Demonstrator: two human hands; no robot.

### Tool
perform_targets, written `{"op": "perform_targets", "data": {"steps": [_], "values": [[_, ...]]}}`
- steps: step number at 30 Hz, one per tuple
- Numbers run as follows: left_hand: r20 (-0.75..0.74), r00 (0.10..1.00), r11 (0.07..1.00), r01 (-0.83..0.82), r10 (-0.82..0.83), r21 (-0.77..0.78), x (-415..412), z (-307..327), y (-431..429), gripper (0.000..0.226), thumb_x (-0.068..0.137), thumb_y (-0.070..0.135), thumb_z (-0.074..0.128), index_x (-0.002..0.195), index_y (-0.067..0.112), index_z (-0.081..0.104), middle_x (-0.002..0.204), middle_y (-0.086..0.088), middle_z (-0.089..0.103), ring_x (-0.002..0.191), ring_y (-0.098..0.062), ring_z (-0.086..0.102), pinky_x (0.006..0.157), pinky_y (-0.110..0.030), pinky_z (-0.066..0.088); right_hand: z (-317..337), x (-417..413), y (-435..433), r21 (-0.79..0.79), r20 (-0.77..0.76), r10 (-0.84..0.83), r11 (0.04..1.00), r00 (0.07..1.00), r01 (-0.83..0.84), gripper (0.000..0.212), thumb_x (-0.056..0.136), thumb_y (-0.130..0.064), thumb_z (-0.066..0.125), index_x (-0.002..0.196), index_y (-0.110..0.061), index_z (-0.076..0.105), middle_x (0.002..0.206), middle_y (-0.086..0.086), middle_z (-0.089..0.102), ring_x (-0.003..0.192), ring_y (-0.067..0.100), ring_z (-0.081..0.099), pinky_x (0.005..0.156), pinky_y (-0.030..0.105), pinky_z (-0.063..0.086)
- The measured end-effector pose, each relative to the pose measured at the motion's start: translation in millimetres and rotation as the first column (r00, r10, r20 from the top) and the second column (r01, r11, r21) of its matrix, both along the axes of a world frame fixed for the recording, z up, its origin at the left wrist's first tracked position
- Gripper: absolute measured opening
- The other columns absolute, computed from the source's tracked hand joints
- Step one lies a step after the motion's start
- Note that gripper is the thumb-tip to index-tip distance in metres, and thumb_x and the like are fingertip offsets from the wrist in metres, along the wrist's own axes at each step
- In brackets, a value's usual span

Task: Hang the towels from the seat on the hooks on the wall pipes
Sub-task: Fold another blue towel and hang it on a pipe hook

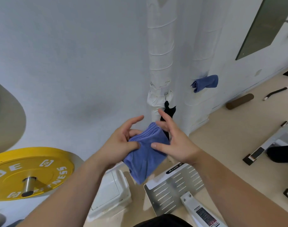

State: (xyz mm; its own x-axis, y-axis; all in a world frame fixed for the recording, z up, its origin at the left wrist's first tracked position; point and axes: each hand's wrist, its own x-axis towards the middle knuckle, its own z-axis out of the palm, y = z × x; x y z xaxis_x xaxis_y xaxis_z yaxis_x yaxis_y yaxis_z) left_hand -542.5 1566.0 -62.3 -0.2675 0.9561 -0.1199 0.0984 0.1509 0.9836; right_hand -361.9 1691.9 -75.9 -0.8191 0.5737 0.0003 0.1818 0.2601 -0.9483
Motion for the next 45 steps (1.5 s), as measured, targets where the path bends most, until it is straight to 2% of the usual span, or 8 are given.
{"op": "perform_targets", "data": {"steps": [4,10,13,17,25,30,36,45], "values": [[0.261,0.964,0.999,0.051,-0.049,0.002,-20.3,17.5,4.3,0.083,0.076,-0.012,0.057,0.145,0.033,0.046,0.126,-0.027,0.067,0.105,-0.042,0.068,0.090,-0.048,0.056,18.1,7.7,-2.9,-0.014,-0.048,0.147,0.989,0.988,-0.148,0.095,0.096,-0.010,0.065,0.144,-0.070,0.007,0.114,-0.013,0.071,0.111,0.008,0.067,0.098,0.028,0.053],[0.468,0.884,1.000,0.004,-0.007,0.007,-27.7,6.4,-4.3,0.085,0.074,0.033,0.084,0.149,0.042,0.044,0.138,-0.016,0.063,0.125,-0.038,0.060,0.105,-0.051,0.047,24.7,6.5,3.2,0.014,-0.180,-0.029,0.999,0.983,0.032,0.048,0.099,-0.005,0.058,0.122,-0.047,0.053,0.114,-0.030,0.060,0.110,0.000,0.060,0.096,0.021,0.046],[0.543,0.826,0.985,-0.171,0.149,-0.011,-10.0,-9.0,-5.4,0.079,0.077,0.025,0.079,0.146,0.044,0.043,0.102,-0.008,0.075,0.097,-0.027,0.070,0.082,-0.042,0.059,24.2,10.5,16.2,-0.011,-0.177,-0.099,0.995,0.979,0.099,0.030,0.099,-0.004,0.056,0.106,-0.033,0.059,0.105,-0.026,0.061,0.100,-0.003,0.059,0.088,0.015,0.044],[0.369,0.876,0.947,-0.320,0.310,-0.037,22.6,-12.0,7.9,0.088,0.083,0.003,0.076,0.145,0.052,0.038,0.110,-0.033,0.068,0.097,-0.046,0.065,0.091,-0.056,0.050,20.7,15.2,35.7,-0.011,-0.082,-0.153,0.988,0.985,0.153,0.024,0.101,-0.007,0.052,0.093,-0.025,0.066,0.096,-0.024,0.065,0.094,-0.007,0.059,0.085,0.014,0.040],[-0.029,0.891,0.889,-0.450,0.454,0.081,68.3,2.8,41.2,0.030,0.093,0.013,0.069,0.108,0.038,0.074,0.115,0.006,0.073,0.108,-0.020,0.070,0.092,-0.043,0.058,22.5,50.1,80.3,-0.045,0.010,0.061,0.997,0.998,-0.060,0.060,0.083,-0.010,0.077,0.126,-0.047,0.060,0.130,-0.020,0.061,0.119,0.003,0.061,0.101,0.037,0.054],[-0.154,0.916,0.929,-0.366,0.371,0.057,67.7,7.1,51.7,0.072,0.061,0.028,0.086,0.125,0.051,0.062,0.130,0.010,0.062,0.119,-0.014,0.064,0.097,-0.043,0.056,36.4,53.0,104.8,-0.073,-0.019,0.170,0.983,0.985,-0.171,0.074,0.077,-0.003,0.081,0.134,-0.044,0.056,0.135,-0.021,0.058,0.124,0.003,0.059,0.101,0.036,0.054],[-0.085,0.880,0.875,-0.445,0.467,0.192,43.6,31.8,58.7,0.068,0.064,0.014,0.082,0.123,0.045,0.068,0.125,0.008,0.070,0.114,-0.013,0.068,0.097,-0.045,0.057,57.7,23.7,117.0,0.125,0.061,0.130,0.983,0.990,-0.136,0.090,0.071,-0.011,0.088,0.147,-0.035,0.046,0.138,-0.019,0.057,0.122,-0.010,0.054,0.101,0.015,0.047],[-0.310,0.865,0.910,-0.321,0.394,0.261,-14.1,44.3,75.6,0.064,0.061,0.026,0.087,0.118,0.045,0.068,0.107,0.009,0.065,0.102,-0.006,0.064,0.092,-0.028,0.053,80.6,-22.0,118.3,0.592,0.146,-0.056,0.805,0.988,-0.042,0.036,0.071,-0.027,0.087,0.101,-0.040,0.074,0.097,-0.011,0.050,0.094,0.000,0.052,0.078,0.016,0.037]]}}
